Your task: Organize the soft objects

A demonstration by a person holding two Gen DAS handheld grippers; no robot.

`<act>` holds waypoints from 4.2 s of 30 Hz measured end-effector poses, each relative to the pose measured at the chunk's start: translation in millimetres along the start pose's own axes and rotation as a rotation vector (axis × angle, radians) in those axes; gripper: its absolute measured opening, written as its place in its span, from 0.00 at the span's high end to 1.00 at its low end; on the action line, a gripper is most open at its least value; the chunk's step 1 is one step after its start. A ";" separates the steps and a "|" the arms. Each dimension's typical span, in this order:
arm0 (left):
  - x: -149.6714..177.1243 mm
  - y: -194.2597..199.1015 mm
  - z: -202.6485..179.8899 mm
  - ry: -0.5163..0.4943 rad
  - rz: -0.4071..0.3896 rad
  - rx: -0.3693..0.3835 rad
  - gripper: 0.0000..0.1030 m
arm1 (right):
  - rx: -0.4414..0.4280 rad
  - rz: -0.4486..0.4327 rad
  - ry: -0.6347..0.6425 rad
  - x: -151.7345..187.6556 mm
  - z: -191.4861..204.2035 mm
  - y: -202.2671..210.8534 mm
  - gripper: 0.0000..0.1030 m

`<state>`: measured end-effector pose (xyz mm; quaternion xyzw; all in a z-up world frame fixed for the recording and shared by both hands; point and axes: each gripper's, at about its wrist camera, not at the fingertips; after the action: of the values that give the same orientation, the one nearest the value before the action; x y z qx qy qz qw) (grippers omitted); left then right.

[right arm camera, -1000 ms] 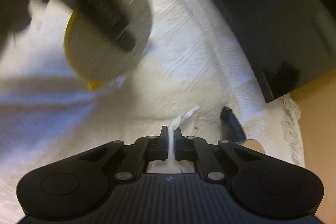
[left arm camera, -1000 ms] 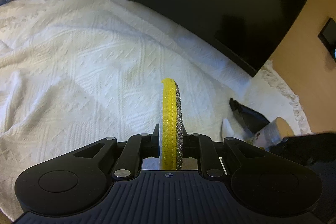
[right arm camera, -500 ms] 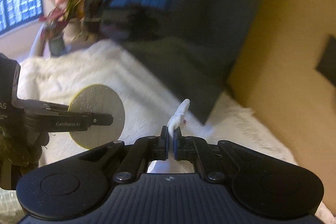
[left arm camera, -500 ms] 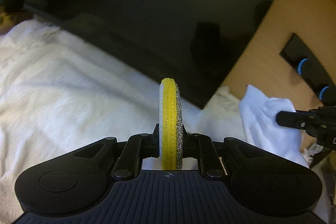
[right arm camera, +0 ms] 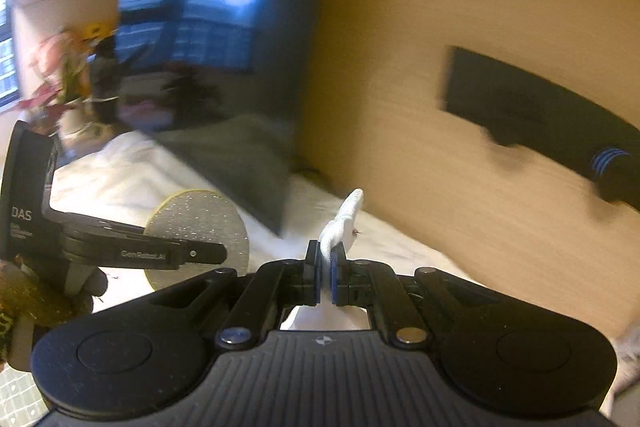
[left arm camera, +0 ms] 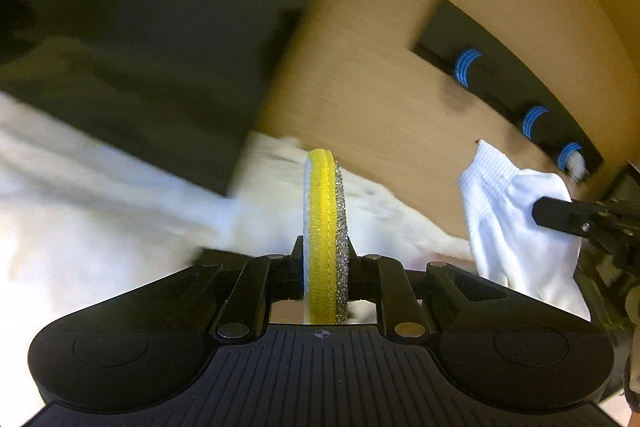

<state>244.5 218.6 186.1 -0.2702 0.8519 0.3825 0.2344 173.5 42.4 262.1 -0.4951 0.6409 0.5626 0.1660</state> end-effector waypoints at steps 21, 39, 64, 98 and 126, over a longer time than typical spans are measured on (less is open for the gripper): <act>107.5 -124.1 -165.4 -0.214 0.407 0.291 0.83 | 0.380 0.153 -0.283 124.8 -130.5 104.8 0.96; 155.9 -245.1 -171.3 -0.254 0.499 0.195 0.77 | 0.318 0.227 -0.340 165.2 -169.8 50.9 0.96; 84.7 -101.4 -98.7 -0.136 0.084 0.193 0.77 | 0.197 0.247 -0.400 207.1 -116.8 -8.1 0.58; 120.0 -8.2 141.6 0.251 0.082 -0.182 0.77 | -0.084 0.229 0.063 201.2 106.0 -67.8 0.52; 157.4 -63.7 77.1 -0.108 0.093 -0.318 0.75 | -0.029 0.265 -0.199 257.0 100.4 -69.6 0.05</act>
<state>183.0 198.6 11.2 -0.2434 0.7784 0.5369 0.2160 79.2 24.8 -5.8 -0.3504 0.6729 0.6349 0.1459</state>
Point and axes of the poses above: each gripper's, at about its wrist camera, not at the fingertips, and y roughly against the way its jaws point, z to its left, x to its underside, and after that the axes turned 15 degrees about y, right-handed
